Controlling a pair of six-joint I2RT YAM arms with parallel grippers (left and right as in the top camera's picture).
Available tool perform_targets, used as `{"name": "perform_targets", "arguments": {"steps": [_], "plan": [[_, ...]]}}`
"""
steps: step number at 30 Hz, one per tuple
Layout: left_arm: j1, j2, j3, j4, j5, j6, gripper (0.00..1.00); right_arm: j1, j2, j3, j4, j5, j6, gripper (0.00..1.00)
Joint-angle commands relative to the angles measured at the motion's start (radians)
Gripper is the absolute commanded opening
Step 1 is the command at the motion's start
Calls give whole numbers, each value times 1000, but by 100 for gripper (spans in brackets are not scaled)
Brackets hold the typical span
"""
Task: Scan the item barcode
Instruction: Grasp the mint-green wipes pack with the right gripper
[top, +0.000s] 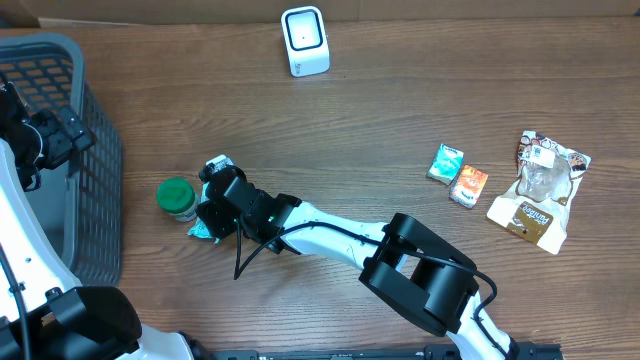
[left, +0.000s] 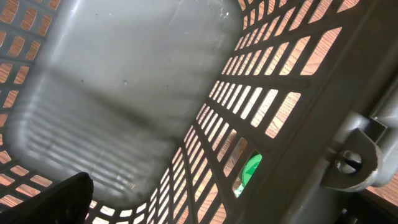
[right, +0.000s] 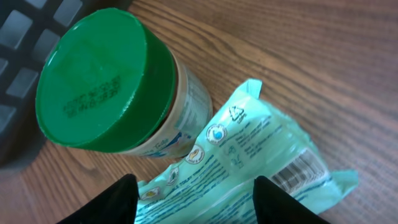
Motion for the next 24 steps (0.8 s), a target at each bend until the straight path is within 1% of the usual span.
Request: {"name": "perform_targets", "arguments": {"steps": [1,6,8,12,17,21,24], "plan": [[4,8,-2,0,-10,7,100,0,19,12,19,1,-81,56],[4,8,-2,0,-10,7,100,1,69,12,32,-82,-165,57],[4,8,-2,0,-10,7,100,1,73,12,24,-82,-166,58],[4,8,-2,0,-10,7,100,-2,73,12,-16,-76,-268,59],[4,8,-2,0,-10,7,100,-37,64,13,-150,36,-419,59],[4,8,-2,0,-10,7,100,-76,53,13,-266,187,-595,58],[4,8,-2,0,-10,7,99,-103,53,13,-329,333,-766,58]]}}
